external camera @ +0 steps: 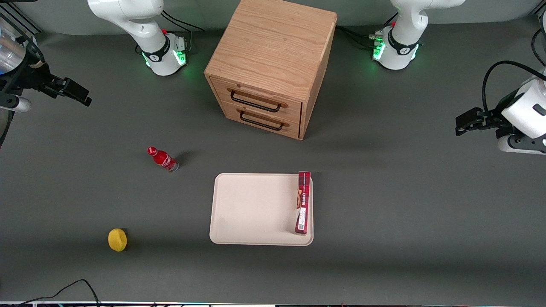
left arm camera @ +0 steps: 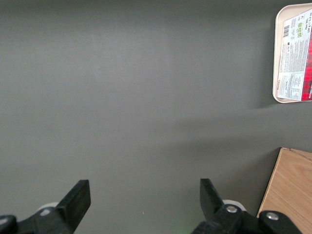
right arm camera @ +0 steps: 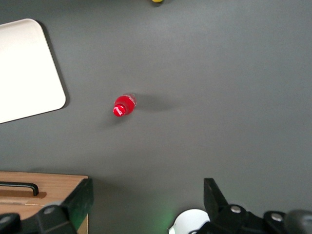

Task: Place coke bottle on tray
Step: 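Move the right gripper down to the red Coca-Cola bottle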

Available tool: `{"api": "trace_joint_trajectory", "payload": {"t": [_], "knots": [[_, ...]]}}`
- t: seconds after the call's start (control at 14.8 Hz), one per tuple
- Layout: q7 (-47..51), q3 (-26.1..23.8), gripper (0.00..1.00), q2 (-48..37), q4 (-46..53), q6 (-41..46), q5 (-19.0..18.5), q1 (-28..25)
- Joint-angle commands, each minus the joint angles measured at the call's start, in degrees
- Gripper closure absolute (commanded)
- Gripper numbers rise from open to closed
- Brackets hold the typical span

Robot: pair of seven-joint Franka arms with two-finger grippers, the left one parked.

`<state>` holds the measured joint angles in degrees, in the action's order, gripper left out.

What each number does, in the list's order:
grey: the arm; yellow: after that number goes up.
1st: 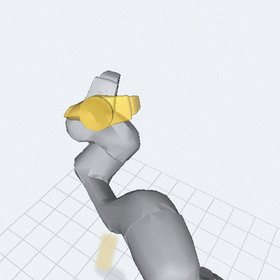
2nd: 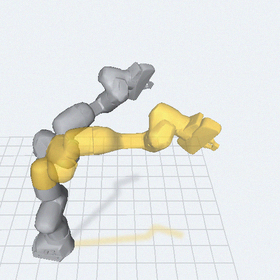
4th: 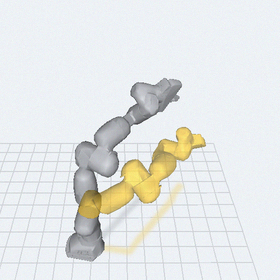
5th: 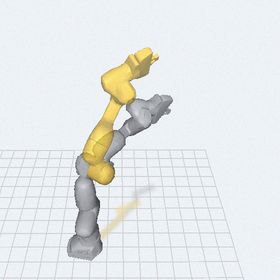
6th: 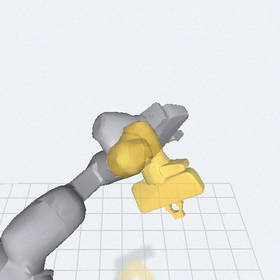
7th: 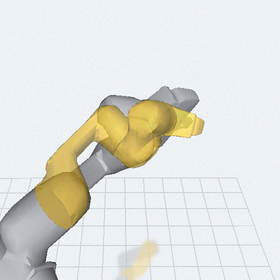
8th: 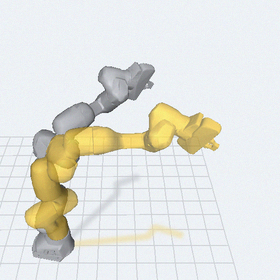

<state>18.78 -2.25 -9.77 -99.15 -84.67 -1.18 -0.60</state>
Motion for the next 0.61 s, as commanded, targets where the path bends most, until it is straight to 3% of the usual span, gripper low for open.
{"api": "trace_joint_trajectory", "payload": {"t": [0.0,0.2,0.34,0.54], "knots": [[-0.51,0.23,0.0,1.34,3.78,3.36,2.05,-0.01],[-1.29,0.14,0.0,1.6,3.88,4.25,3.02,-0.1],[-4.26,0.14,0.0,1.51,2.05,3.64,6.17,-0.19],[-6.65,-0.38,0.0,1.51,-4.62,-2.84,6.45,-0.37]]}}
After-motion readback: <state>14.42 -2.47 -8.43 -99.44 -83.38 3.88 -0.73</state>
